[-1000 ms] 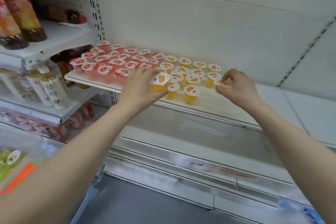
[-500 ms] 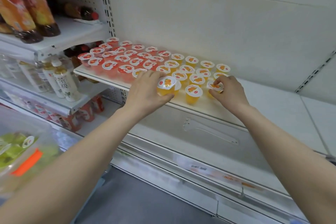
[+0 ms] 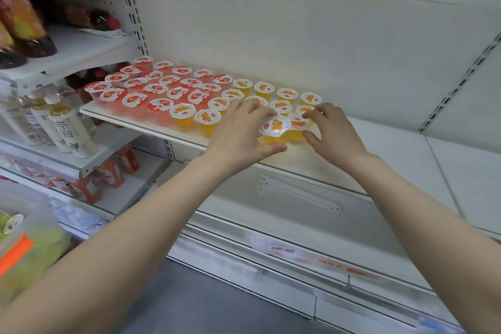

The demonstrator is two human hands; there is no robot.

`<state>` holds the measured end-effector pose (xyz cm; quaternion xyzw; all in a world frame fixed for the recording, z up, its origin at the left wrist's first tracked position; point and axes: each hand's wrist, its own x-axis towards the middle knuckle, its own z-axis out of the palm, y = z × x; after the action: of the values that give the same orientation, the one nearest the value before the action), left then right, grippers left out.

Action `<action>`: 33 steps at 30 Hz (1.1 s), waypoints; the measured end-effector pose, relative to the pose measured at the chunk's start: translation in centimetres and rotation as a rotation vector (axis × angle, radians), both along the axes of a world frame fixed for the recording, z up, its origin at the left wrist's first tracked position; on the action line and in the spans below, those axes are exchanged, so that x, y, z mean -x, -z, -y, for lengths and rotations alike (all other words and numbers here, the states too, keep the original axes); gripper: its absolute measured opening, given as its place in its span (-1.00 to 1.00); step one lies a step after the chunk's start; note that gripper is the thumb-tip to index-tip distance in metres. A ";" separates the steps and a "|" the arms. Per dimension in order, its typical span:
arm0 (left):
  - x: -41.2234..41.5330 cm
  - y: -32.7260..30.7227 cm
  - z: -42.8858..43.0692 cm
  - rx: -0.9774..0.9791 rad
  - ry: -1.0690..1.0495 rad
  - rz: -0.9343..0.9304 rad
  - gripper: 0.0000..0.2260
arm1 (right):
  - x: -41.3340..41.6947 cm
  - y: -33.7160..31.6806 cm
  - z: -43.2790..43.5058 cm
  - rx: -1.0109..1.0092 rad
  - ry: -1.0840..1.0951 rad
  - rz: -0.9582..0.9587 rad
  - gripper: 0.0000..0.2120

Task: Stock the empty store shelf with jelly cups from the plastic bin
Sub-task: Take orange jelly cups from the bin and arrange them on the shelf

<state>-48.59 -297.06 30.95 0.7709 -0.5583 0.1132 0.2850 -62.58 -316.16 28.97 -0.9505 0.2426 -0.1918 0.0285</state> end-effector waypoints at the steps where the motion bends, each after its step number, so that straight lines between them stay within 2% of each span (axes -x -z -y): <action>1: 0.5 0.2 0.8 -0.011 0.011 0.019 -0.41 | 0.3 -0.2 0.2 0.030 -0.005 -0.007 -0.64; 6: 2.1 2.0 4.1 -0.113 -0.013 0.120 -0.38 | 1.6 -0.6 1.2 0.114 -0.005 -0.006 -0.63; 18: 2.3 3.9 6.1 -0.136 -0.060 0.221 -0.40 | 2.2 -0.5 2.6 0.141 0.019 -0.051 -0.62; 25: 1.9 3.1 5.1 -0.162 -0.032 0.213 -0.34 | 1.3 -1.9 1.6 0.156 0.018 -0.052 -0.61; 33: -1.3 1.2 -0.2 -0.066 -0.061 0.153 -0.50 | -1.2 -3.4 -2.7 0.177 -0.020 -0.032 -0.60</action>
<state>-47.33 -296.82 29.72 0.7855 -0.5582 0.1621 0.2124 -61.35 -313.47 32.33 -0.9547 0.2156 -0.1967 -0.0574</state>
